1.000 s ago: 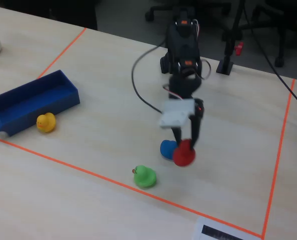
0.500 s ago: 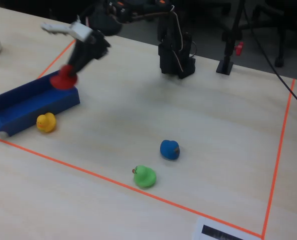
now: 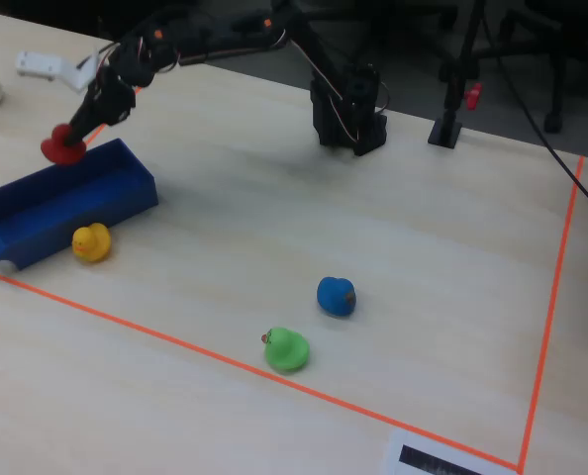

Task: Grasp red duck and put it into box.

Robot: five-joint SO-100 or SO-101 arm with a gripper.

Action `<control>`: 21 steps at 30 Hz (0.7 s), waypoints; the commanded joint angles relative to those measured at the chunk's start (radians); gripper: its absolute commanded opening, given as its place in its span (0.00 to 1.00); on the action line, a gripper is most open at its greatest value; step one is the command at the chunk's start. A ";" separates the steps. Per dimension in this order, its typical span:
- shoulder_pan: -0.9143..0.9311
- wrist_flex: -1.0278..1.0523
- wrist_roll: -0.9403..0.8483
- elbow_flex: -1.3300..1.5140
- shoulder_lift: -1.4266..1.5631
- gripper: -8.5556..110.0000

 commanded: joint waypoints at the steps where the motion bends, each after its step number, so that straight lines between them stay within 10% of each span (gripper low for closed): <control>1: -0.017 -0.052 -0.014 -0.095 -0.066 0.07; 16: -0.020 -0.198 -0.107 -0.322 -0.423 0.08; 21: -0.012 -0.147 -0.123 -0.322 -0.413 0.29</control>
